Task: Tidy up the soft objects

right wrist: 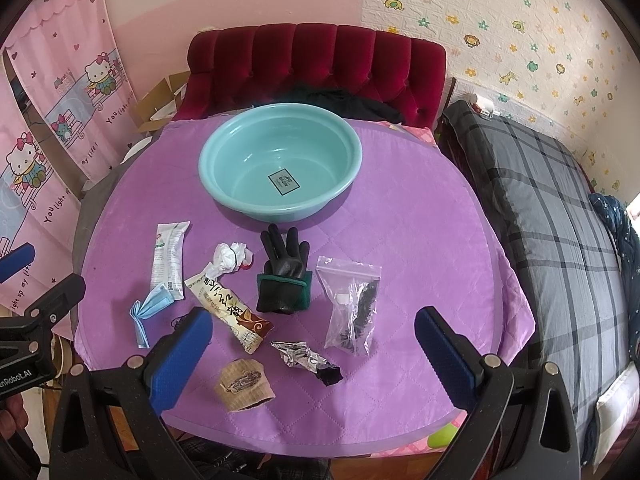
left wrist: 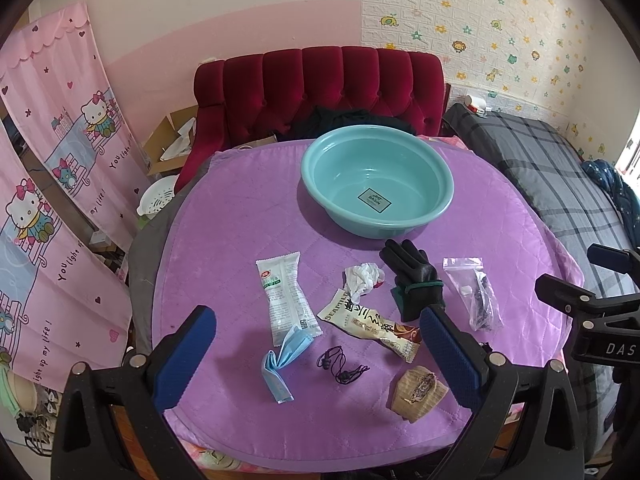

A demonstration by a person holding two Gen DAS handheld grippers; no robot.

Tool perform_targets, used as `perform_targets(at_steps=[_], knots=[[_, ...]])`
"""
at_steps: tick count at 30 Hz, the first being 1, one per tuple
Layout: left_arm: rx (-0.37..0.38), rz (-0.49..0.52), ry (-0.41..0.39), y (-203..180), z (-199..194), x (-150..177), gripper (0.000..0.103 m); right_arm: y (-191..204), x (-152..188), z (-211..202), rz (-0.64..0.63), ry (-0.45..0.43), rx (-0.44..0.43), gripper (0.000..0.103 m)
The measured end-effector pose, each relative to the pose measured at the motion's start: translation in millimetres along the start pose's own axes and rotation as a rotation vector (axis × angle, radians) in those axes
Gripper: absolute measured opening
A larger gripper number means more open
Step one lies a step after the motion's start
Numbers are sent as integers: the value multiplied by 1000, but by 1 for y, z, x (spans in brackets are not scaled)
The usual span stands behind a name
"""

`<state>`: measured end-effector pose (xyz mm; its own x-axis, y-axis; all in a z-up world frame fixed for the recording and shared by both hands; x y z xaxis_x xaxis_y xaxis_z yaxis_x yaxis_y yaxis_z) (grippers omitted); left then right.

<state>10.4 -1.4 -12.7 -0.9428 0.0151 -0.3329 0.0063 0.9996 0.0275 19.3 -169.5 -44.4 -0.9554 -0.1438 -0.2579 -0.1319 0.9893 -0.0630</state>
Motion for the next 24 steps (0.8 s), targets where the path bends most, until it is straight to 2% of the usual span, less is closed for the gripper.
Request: perform_targets(at_steps=[24], knots=[[-6,-6,-5,2,-2,0,103,1,0,0,3,-12,-14,103]])
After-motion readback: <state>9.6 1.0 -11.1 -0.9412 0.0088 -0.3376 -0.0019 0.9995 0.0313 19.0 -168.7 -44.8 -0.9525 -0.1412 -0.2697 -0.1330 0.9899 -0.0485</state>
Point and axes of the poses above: each gripper's, at about its wrist camera, not at the fingertips, and z roughly the way its jaws point, y to its left, x to its underside, the point moved 2 cm from there along z, roughly the way its jaws point, and after that the axes turned 15 degrees about y, right-handed, at the moved point
